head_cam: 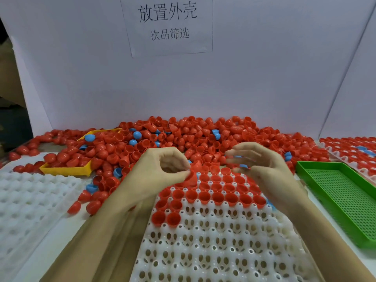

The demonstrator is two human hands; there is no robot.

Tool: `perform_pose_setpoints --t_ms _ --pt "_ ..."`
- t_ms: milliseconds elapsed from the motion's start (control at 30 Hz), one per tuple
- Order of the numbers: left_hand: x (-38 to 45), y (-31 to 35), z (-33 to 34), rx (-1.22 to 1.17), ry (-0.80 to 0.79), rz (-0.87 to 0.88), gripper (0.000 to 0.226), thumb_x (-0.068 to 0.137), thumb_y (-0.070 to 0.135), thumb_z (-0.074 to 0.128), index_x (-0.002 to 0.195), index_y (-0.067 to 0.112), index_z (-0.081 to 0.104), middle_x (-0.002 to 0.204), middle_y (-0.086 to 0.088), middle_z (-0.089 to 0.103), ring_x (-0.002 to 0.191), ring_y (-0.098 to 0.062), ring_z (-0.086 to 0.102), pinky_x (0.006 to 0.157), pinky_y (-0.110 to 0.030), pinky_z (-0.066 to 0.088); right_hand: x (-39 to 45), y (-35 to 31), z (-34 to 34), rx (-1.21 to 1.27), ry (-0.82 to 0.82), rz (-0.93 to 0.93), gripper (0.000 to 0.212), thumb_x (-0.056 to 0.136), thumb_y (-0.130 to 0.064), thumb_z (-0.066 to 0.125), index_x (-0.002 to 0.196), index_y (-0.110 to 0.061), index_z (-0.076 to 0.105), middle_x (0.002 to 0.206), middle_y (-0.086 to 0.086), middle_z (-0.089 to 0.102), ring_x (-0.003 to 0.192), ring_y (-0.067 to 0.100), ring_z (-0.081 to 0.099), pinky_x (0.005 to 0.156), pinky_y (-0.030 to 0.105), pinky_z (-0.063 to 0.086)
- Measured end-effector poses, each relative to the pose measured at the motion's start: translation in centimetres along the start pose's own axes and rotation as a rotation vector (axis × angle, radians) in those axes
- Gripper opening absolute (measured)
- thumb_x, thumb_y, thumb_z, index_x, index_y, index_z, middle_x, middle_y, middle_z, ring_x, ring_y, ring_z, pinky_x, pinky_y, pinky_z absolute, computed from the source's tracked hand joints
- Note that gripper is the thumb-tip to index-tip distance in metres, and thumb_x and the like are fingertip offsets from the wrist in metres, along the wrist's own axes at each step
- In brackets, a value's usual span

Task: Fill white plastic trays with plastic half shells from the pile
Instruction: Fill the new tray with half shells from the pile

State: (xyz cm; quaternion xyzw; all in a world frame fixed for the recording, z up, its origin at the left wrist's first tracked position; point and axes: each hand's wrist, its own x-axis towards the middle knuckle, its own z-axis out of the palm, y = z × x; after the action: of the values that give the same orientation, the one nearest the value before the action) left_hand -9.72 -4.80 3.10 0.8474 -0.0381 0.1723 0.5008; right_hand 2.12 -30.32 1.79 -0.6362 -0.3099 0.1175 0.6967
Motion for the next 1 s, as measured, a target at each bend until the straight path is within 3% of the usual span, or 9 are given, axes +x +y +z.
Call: perform_pose_setpoints --t_ms 100,200,400,567,700,767,900,1000 --pt "-0.4 -0.1 -1.0 0.226 -0.216 -0.055 0.031 0.084 0.011 0.078 0.100 0.037 0.076 0.085 0.008 0.076 0.078 -0.006 0.072 0.077 -0.019 0.058 0.6 0.3 -0.8 0.079 0.273 -0.006 0.065 0.076 0.039 0.029 0.099 -0.008 0.068 0.094 0.008 0.077 0.086 0.023 0.073 0.069 0.025 0.062" --pt "-0.8 -0.2 0.0 0.431 -0.354 -0.078 0.023 0.084 0.013 0.076 0.094 0.034 0.078 0.080 0.014 0.075 0.073 0.004 0.068 0.066 -0.011 0.051 0.9 0.6 -1.3 0.145 0.388 0.055 0.064 0.079 0.037 0.028 0.097 -0.009 0.069 0.080 0.003 0.074 0.071 0.018 0.070 0.067 0.025 0.063" --pt "-1.3 -0.4 1.7 0.553 -0.417 -0.021 0.013 0.081 0.016 0.075 0.089 0.026 0.075 0.078 0.014 0.069 0.078 0.003 0.064 0.070 -0.004 0.045 0.9 0.7 -2.2 0.102 0.450 0.113 0.060 0.075 0.029 0.031 0.100 -0.007 0.071 0.082 0.003 0.076 0.073 0.016 0.072 0.064 0.023 0.060" --pt "-1.6 -0.9 2.4 0.733 -0.454 0.085 0.013 0.088 0.033 0.072 0.098 0.026 0.073 0.092 0.019 0.051 0.093 0.002 0.051 0.075 -0.013 0.046 1.0 0.9 -2.9 0.084 0.507 0.160 0.053 0.082 0.024 0.037 0.103 -0.008 0.073 0.084 0.002 0.076 0.073 0.016 0.074 0.076 0.032 0.059" --pt "-1.2 -0.8 1.2 0.662 -0.488 0.087 0.018 0.091 0.045 0.073 0.100 0.031 0.077 0.090 0.021 0.057 0.089 0.006 0.056 0.074 -0.008 0.044 1.0 1.1 -3.4 0.072 0.532 0.170 0.048 0.085 0.023 0.040 0.105 -0.006 0.073 0.087 0.005 0.076 0.068 0.014 0.074 0.079 0.035 0.060" --pt "-0.7 -1.1 -0.1 0.561 -0.434 0.052 0.014 0.092 0.047 0.071 0.096 0.036 0.078 0.089 0.020 0.065 0.088 0.005 0.060 0.077 -0.010 0.047 1.0 1.2 -3.6 0.072 0.541 0.178 0.047 0.086 0.022 0.040 0.105 -0.006 0.073 0.087 0.005 0.077 0.067 0.014 0.074 0.080 0.036 0.059" --pt "0.4 -3.4 -1.2 0.504 -0.019 0.049 0.010 0.094 0.028 0.072 0.102 0.035 0.076 0.092 0.020 0.069 0.089 0.001 0.063 0.075 -0.014 0.048 1.1 1.3 -3.4 0.076 0.538 0.191 0.044 0.088 0.020 0.042 0.102 -0.007 0.074 0.091 0.006 0.077 0.069 0.014 0.074 0.077 0.033 0.058" --pt "0.7 -5.2 0.4 0.546 0.045 0.029 0.030 0.094 0.034 0.072 0.124 0.034 0.070 0.114 0.025 0.062 0.107 0.005 0.055 0.096 -0.018 0.043 1.1 1.3 -3.1 0.054 0.518 0.198 0.045 0.088 0.019 0.042 0.098 -0.010 0.075 0.085 0.004 0.078 0.074 0.018 0.072 0.075 0.032 0.057"
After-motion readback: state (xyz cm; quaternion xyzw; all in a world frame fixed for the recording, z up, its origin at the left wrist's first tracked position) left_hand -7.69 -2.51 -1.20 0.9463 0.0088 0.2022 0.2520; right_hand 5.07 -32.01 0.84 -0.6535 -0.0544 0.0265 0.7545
